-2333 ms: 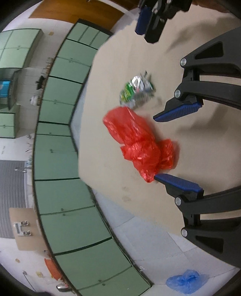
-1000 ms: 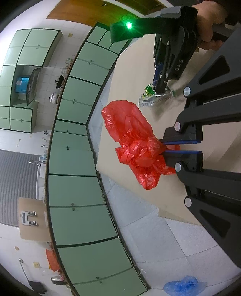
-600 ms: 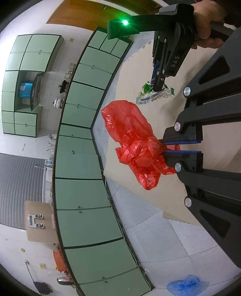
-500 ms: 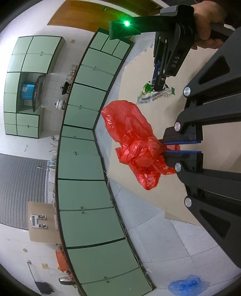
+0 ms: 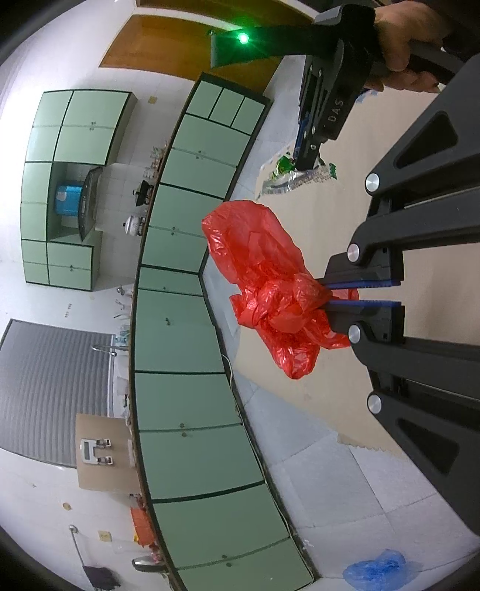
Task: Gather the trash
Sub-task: 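Carry the red bag and green wrapper over the black bin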
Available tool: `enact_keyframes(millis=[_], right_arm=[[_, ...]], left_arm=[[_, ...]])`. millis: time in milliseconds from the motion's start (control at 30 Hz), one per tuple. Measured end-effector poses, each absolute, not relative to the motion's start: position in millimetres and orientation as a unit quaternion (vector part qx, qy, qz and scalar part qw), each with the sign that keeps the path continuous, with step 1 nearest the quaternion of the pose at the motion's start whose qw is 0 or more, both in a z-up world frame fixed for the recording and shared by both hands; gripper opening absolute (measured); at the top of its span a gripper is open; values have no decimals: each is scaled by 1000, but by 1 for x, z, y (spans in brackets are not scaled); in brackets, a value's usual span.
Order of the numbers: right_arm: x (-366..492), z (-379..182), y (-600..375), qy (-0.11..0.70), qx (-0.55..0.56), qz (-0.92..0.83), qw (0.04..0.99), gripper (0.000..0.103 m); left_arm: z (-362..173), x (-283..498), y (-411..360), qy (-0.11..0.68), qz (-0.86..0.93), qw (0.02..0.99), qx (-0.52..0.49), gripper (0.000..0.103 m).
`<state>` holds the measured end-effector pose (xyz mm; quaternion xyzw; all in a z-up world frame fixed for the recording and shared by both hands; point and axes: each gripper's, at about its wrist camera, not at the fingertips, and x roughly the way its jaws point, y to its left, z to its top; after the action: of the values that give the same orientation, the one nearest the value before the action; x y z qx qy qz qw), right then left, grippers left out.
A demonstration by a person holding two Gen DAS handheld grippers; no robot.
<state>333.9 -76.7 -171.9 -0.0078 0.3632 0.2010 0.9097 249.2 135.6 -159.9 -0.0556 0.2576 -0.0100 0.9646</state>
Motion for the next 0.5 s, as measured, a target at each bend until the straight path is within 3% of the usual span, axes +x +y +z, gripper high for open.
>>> enact_keyframes(millis=[500], right_arm=[[279,-140,-181,336,10,148,930,13]], left_arm=[[-138,229,57,257,-74,963,-39,5]])
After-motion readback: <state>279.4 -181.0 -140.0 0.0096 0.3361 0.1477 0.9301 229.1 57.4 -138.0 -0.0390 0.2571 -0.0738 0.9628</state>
